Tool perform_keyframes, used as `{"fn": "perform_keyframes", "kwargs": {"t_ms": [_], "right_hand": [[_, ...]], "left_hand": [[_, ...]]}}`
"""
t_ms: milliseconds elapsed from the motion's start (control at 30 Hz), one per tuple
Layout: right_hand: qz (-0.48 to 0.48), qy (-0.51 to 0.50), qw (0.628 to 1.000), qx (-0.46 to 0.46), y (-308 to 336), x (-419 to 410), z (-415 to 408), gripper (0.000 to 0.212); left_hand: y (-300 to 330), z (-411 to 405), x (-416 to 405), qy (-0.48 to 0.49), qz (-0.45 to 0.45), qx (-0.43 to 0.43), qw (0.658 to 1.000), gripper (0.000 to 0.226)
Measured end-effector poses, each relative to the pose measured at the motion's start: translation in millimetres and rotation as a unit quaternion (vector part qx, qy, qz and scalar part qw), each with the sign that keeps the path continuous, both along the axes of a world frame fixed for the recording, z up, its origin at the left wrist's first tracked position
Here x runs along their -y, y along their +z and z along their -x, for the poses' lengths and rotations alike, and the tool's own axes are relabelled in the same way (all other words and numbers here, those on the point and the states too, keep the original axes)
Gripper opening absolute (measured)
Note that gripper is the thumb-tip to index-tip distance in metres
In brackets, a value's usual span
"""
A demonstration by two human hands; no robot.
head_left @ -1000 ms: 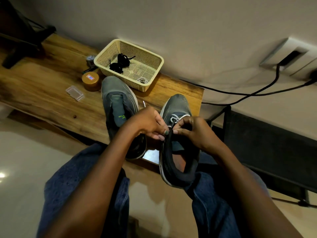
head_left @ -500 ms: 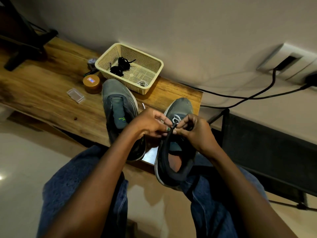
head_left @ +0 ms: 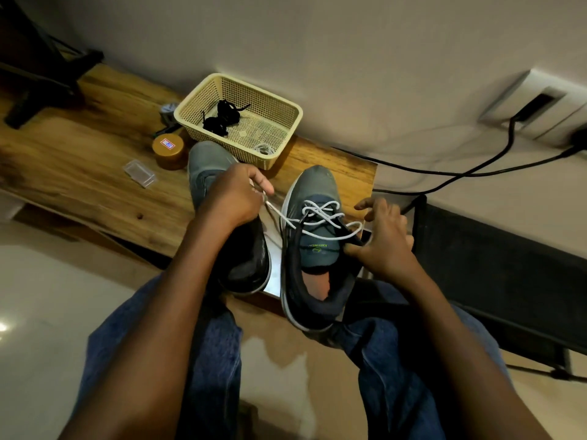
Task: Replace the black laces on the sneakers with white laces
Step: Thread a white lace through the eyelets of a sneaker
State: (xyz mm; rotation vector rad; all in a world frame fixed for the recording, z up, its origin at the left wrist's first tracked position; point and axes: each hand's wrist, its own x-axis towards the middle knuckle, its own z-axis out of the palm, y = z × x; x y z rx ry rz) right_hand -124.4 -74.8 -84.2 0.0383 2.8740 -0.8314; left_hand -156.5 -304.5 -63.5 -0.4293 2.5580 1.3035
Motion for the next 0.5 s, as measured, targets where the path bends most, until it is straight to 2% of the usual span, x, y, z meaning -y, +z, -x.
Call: {"fn": "perform_keyframes", "kwargs": {"t_ms": [67, 167, 300, 400, 500], "right_hand": [[0.029, -0.006, 1.0, -0.006, -0.8, -1.0, 0.7, 0.061], [0.078, -0.002, 0.997, -0.002, 0.6, 2.5, 1.2, 0.058], [0.107, -0.004, 0.994, -0.001, 0.3, 5.8, 1.9, 0.055], [0.122, -0.012, 0.992, 0.005, -0.2, 7.3, 2.7, 0.055], [0.137, -0.023, 0.99, 0.021, 3.0, 7.7, 2.5, 0.054]], "left_hand": [[6.5, -2.5, 1.7, -0.017, 0.057, -0.034, 0.998, 0.022], [12.3, -9.9, -2.4, -0.121, 0.157, -0.048, 0.979, 0.008], [9.9, -15.1, -15.7, -0.238, 0.234, -0.018, 0.943, 0.017], [7.0, -17.1, -24.8, -0.256, 0.249, -0.046, 0.933, 0.013], [8.2, -15.4, -21.3, -0.233, 0.294, -0.063, 0.925, 0.013]]}}
